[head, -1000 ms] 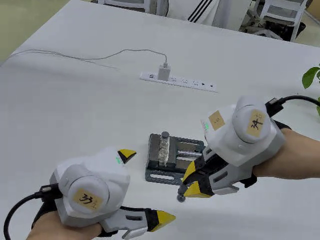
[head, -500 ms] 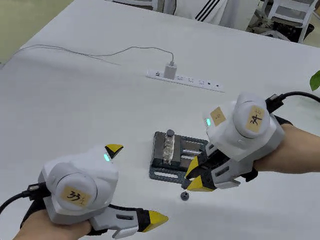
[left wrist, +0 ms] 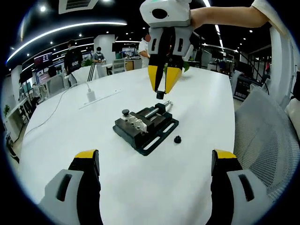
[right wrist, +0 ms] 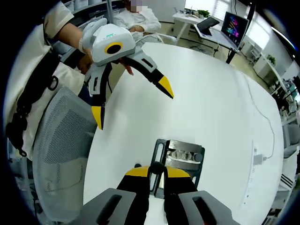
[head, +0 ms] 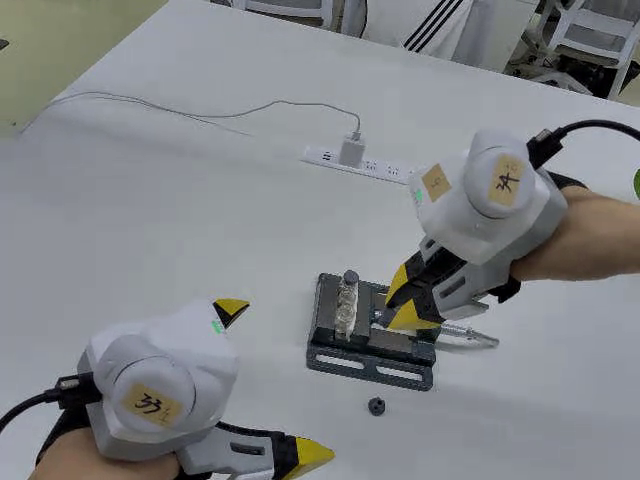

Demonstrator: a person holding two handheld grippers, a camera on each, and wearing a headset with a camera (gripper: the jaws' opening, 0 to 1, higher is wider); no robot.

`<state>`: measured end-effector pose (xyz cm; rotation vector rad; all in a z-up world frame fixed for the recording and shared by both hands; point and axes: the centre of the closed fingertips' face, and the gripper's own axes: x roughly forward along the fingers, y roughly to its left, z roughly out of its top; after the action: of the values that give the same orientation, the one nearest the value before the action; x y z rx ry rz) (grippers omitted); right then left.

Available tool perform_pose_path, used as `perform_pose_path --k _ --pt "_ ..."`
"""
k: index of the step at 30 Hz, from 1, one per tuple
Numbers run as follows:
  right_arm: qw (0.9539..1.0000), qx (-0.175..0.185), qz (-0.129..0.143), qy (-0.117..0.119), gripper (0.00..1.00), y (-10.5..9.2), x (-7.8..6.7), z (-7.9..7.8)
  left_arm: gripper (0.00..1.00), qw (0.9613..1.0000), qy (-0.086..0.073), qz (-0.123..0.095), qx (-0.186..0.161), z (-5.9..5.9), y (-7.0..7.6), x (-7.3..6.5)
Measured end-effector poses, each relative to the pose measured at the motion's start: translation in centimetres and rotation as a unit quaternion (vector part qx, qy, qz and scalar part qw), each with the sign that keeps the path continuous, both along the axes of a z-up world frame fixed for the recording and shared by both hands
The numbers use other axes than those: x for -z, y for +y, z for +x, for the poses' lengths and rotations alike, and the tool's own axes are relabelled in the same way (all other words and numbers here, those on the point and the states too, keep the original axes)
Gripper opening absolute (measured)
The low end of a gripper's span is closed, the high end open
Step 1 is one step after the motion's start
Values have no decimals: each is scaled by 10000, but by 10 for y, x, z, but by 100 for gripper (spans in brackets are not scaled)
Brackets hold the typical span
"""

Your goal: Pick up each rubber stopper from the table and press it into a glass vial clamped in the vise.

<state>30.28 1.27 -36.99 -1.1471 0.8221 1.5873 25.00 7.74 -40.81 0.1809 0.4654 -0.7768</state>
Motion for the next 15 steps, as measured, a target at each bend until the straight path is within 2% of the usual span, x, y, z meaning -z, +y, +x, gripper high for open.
perform_pose_path --k 5,12,15 --pt "9998 -150 -95 -61 5 6 0 10 99 10000 18 -1 -40 2 3 1" --pt "9992 -279 -274 -89 5 11 11 28 97 9999 64 -37 -68 3 3 1" --pt "9990 -314 -319 -95 5 12 13 29 98 9999 91 -50 -88 3 4 3"
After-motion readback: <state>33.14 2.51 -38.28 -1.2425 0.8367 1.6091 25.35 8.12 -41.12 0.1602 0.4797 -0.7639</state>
